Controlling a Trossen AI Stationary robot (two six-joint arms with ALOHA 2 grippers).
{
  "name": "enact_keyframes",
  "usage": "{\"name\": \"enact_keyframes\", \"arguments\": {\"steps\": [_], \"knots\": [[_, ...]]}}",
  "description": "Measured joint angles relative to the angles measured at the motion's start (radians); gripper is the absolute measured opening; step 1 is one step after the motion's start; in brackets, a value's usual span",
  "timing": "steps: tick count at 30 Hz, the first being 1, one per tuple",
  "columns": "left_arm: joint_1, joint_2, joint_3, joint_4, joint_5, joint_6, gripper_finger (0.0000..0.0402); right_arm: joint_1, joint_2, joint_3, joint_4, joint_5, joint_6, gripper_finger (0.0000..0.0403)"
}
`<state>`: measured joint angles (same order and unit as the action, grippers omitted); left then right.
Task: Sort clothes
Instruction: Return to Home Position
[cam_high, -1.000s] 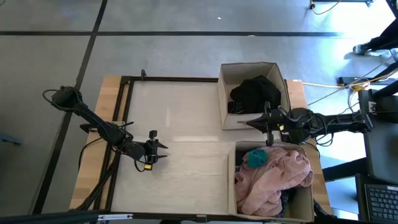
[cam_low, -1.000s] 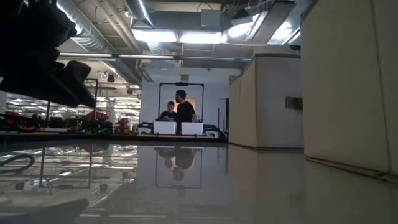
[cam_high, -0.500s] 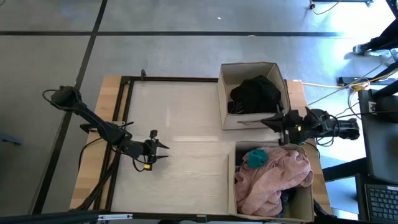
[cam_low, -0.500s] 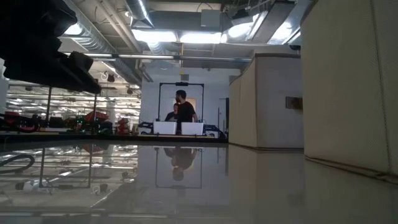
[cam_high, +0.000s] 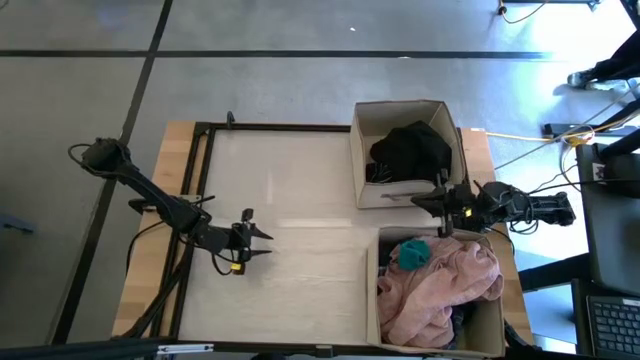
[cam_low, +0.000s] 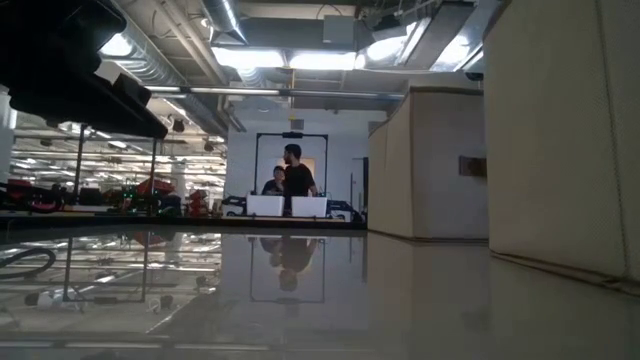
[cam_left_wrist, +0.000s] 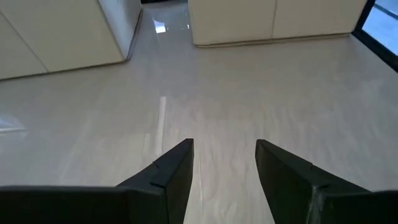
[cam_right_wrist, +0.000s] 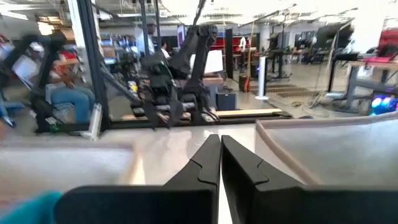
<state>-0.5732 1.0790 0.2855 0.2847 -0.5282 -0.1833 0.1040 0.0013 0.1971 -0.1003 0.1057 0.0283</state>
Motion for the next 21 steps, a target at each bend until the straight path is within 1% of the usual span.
{"name": "enact_keyframes", "arguments": {"steps": [5, 9, 15, 19, 20, 21], "knots": [[0.0, 0.0, 0.0, 0.003, 0.0, -0.001, 0.0164, 0.0, 0.0, -0.087, 0.133, 0.003, -0.011, 0.0017], [0.0, 0.0, 0.0, 0.058, 0.0, 0.027, 0.0164, 0.0, 0.0, -0.143, 0.226, -0.001, -0.013, 0.0017], [0.014, -0.002, 0.0, 0.122, 0.0, 0.084, 0.0164, 0.001, 0.0, -0.152, 0.242, 0.045, -0.034, 0.0017], [0.043, -0.045, 0.0, 0.117, -0.009, 0.118, 0.0164, 0.001, 0.0, -0.154, 0.266, 0.052, -0.036, 0.0017], [0.053, -0.063, 0.0, 0.114, -0.003, 0.139, 0.0164, 0.001, 0.0, -0.154, 0.271, 0.052, -0.036, 0.0017], [0.068, -0.083, 0.0, 0.11, 0.03, 0.157, 0.0164, 0.001, 0.0, -0.154, 0.275, 0.053, -0.036, 0.0017]]}}
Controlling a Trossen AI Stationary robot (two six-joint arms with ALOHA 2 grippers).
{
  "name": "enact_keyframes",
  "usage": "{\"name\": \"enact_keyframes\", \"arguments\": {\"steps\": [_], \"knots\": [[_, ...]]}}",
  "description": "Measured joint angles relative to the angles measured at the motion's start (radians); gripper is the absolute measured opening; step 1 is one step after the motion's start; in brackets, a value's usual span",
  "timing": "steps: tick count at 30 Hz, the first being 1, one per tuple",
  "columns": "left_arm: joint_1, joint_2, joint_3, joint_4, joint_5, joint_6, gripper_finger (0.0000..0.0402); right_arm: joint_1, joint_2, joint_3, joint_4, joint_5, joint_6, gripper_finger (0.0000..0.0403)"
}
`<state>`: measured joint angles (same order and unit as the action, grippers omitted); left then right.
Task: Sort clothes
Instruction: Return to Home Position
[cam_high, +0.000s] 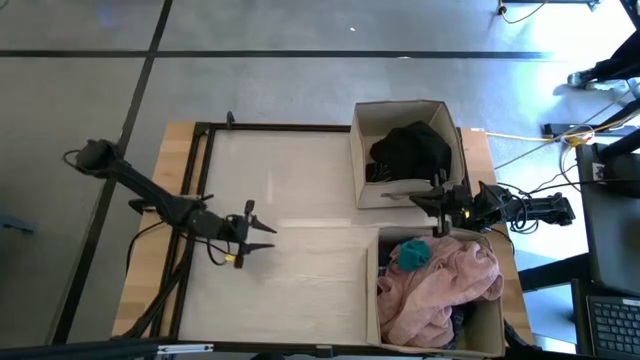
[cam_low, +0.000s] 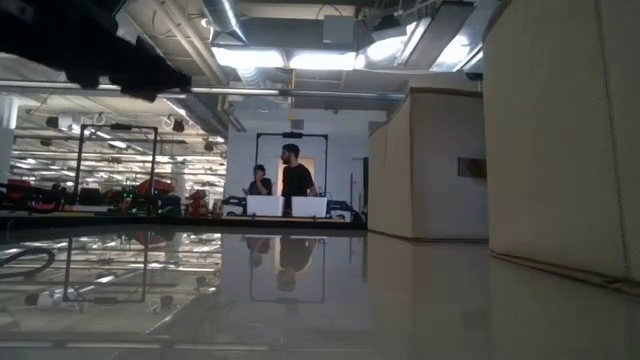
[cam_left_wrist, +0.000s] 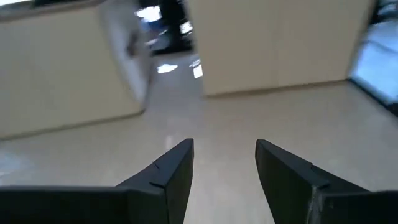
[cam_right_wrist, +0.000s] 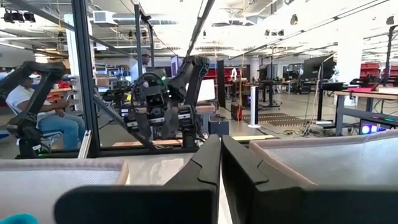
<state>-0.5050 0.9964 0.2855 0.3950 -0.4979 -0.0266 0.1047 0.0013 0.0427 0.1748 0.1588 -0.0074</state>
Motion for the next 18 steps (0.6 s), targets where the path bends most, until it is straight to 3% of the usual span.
{"name": "enact_keyframes", "arguments": {"steps": [4, 12, 18], "knots": [[0.105, -0.094, 0.0, -0.043, 0.222, 0.034, 0.0164, 0.0, 0.0, -0.001, 0.01, 0.004, 0.0, 0.0017], [0.279, -0.276, -0.014, -0.162, 0.235, 0.092, 0.0164, 0.0, 0.0, -0.001, 0.013, 0.005, 0.0, 0.0017], [0.374, -0.458, -0.158, -0.102, 0.242, 0.109, 0.0164, 0.0, 0.0, -0.001, 0.015, 0.005, 0.001, 0.0017]]}}
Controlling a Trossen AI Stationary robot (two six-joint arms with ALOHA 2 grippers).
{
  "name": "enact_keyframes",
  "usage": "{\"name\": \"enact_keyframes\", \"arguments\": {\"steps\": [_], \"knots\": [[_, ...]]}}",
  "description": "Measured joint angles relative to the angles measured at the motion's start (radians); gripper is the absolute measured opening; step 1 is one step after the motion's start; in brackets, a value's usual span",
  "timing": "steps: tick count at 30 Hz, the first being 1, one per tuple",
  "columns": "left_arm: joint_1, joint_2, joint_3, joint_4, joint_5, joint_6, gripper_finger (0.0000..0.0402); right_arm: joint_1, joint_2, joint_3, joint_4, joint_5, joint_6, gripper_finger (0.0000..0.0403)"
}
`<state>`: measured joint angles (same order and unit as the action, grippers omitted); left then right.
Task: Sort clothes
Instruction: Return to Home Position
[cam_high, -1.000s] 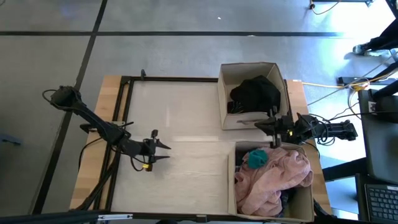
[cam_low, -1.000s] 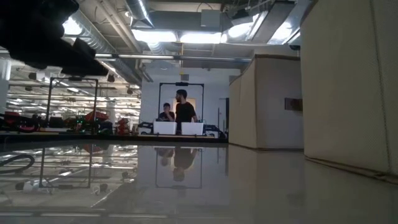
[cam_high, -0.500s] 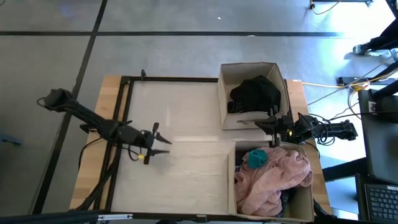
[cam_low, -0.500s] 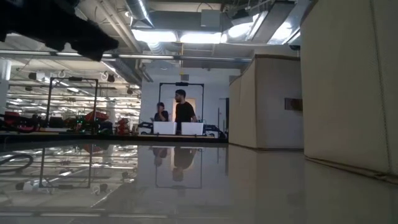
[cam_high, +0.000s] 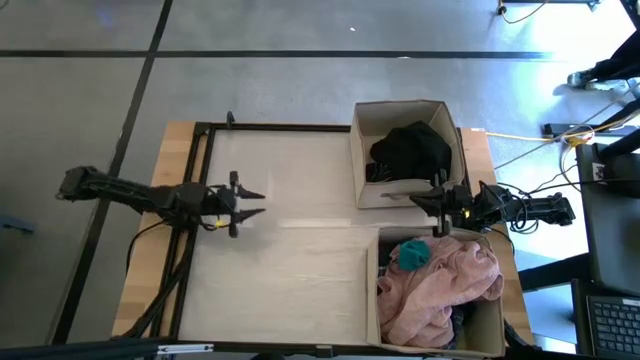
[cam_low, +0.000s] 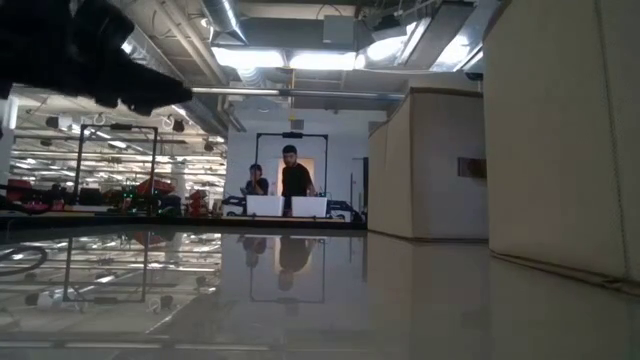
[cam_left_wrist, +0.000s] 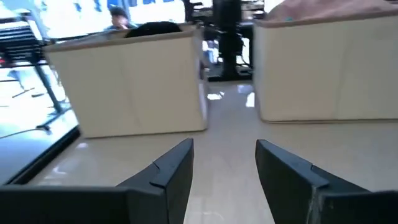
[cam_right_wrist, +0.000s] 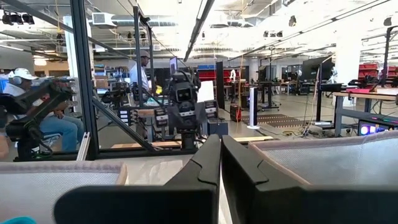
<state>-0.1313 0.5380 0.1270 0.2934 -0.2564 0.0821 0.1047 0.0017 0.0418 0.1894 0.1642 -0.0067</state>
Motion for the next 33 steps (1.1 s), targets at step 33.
{"name": "enact_keyframes", "arguments": {"steps": [33], "knots": [[0.198, -0.53, -0.117, -0.265, 0.144, -0.056, 0.0164, 0.0, 0.001, 0.0, 0.002, 0.0, 0.0, 0.0017]]}}
